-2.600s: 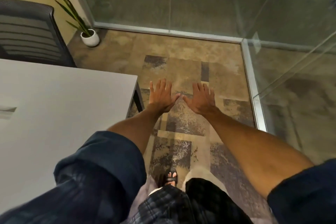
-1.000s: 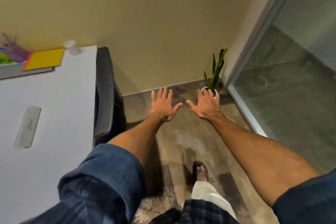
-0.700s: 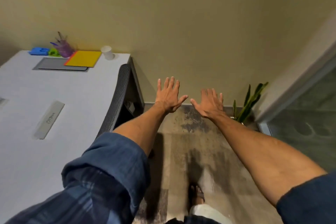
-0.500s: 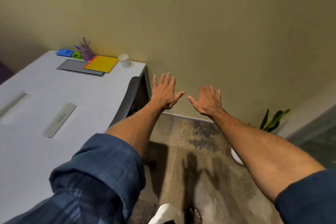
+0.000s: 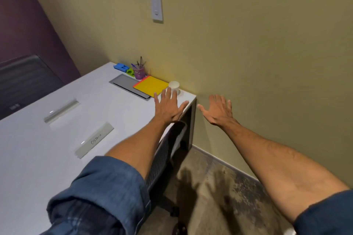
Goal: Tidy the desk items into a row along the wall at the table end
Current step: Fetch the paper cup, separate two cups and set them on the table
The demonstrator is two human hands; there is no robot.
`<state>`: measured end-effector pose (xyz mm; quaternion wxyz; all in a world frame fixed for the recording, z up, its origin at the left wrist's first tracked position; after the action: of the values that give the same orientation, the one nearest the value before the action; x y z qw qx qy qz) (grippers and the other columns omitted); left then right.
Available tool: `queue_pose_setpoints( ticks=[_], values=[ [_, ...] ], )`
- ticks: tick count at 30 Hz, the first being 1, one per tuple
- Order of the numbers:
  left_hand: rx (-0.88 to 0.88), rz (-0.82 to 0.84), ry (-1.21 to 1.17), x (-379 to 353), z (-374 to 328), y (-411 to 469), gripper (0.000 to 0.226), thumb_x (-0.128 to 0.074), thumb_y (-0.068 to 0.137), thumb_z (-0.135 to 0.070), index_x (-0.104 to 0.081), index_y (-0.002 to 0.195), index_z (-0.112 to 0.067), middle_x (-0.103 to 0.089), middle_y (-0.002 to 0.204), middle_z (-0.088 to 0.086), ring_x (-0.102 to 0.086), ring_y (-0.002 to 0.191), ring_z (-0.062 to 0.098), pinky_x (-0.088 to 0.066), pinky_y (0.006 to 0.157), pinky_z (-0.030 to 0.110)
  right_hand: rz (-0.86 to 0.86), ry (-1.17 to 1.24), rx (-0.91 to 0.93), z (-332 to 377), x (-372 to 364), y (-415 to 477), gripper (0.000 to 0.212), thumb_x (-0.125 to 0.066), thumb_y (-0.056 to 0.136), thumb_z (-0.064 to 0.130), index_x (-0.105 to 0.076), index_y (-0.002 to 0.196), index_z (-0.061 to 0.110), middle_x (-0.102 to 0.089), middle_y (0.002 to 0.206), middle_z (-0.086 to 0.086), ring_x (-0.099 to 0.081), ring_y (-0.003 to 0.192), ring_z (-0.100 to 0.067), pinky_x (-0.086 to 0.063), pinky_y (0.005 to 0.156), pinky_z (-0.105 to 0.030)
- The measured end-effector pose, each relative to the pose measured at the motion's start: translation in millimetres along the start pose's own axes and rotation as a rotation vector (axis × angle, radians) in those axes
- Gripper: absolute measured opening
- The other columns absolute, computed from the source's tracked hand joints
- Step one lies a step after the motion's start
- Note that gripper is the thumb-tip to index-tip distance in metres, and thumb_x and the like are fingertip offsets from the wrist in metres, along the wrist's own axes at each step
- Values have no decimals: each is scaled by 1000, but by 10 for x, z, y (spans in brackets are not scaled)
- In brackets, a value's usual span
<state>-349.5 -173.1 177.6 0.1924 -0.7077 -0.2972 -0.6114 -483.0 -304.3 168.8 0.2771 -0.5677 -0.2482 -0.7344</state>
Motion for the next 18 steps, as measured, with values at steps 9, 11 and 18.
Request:
queue_pose_setpoints(
  ticks=[9,11,18],
  values=[
    [101,93,29,-329,831,603,78,-20,95,-65,-18,153,-14,-9,163,9,-5,151,27,3,119,57,70,30,105,450,-455,1047,74,-42,89,63,-33,144,13,-39,145,-12,-33,136,-31,-23,112,-53],
    [127,101,22,-400,961,740,78,-20,95,-66,-17,154,-15,-8,163,9,-4,151,27,4,119,57,83,25,128,534,-554,1252,74,-43,89,62,-34,143,13,-40,144,-12,-33,135,-31,-26,111,-52],
    [216,113,2,-748,1330,1374,78,-20,95,-65,-12,155,-16,-8,163,8,-4,151,27,7,118,54,126,29,211,779,-952,2130,72,-51,89,57,-33,141,10,-43,137,-10,-38,130,-30,-32,108,-48]
  ],
)
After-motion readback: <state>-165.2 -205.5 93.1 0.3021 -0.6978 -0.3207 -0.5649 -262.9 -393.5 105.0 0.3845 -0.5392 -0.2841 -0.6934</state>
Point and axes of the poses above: each hand's wrist, its own y-axis towards the middle knuckle, its own x-axis out of the back of the hand, z = x × y, the point moved 3 cm from there along y, towards the middle knuckle
